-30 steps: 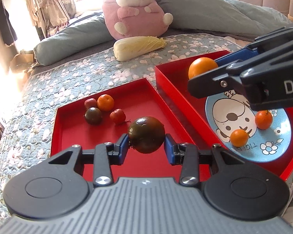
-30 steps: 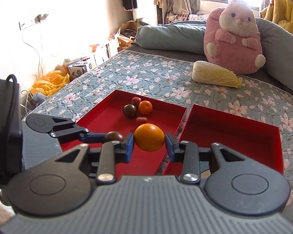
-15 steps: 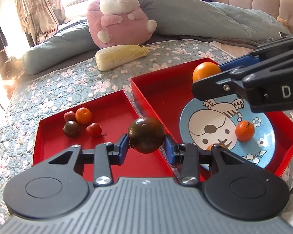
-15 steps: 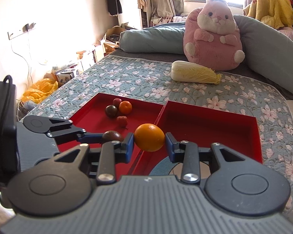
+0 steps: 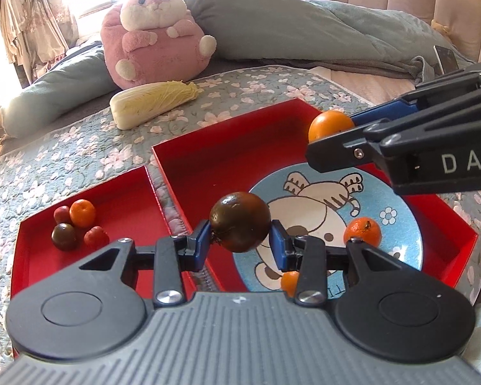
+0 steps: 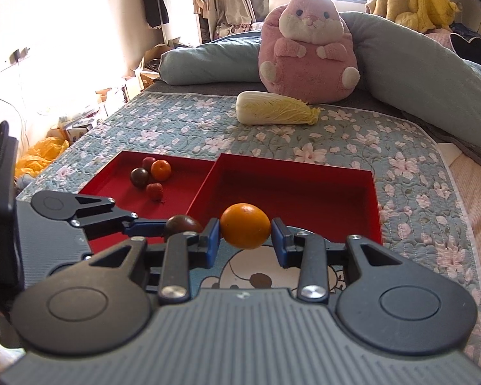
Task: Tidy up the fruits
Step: 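Carry both tomatoes to the blue plate and release the dark tomato from the left gripper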
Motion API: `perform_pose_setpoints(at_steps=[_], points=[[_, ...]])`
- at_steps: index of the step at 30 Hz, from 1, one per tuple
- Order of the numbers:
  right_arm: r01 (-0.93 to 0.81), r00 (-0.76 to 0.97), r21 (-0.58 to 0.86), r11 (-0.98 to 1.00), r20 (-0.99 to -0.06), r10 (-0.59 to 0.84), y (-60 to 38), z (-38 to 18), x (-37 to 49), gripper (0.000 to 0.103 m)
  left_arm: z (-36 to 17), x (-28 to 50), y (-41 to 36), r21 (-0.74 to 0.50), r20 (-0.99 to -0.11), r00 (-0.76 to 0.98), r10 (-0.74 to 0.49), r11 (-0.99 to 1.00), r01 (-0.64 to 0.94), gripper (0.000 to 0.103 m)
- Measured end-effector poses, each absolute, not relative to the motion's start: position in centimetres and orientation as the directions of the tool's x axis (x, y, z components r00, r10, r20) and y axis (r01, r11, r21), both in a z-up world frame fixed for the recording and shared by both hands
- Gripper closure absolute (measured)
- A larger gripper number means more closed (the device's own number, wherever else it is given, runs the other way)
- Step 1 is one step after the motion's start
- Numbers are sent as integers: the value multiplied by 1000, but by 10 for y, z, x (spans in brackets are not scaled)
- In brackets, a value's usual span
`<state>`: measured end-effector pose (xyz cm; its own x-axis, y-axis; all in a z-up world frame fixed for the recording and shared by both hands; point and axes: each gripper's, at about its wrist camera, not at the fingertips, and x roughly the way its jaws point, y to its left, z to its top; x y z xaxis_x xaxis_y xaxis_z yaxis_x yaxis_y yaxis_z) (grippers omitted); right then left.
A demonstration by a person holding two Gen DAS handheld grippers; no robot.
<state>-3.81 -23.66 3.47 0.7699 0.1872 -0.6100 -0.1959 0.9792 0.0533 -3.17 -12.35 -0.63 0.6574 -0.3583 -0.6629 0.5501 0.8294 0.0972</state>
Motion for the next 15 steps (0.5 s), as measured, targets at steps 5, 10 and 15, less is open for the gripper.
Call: perform_pose_setpoints(at_steps=[5, 10, 15], points=[[-184, 765, 56, 981, -619, 179, -245, 30, -37, 65, -17, -26, -137, 109, -679, 642, -355, 816, 567, 58], [-180, 759, 58, 982, -627, 176, -250, 26, -34, 65, -25, -19, -145, 108, -692, 630, -354, 812, 574, 58], [-181, 751, 54, 982, -637, 173, -255, 21, -32, 65, -31, -13, -154, 106, -699, 620, -357, 805, 583, 58]])
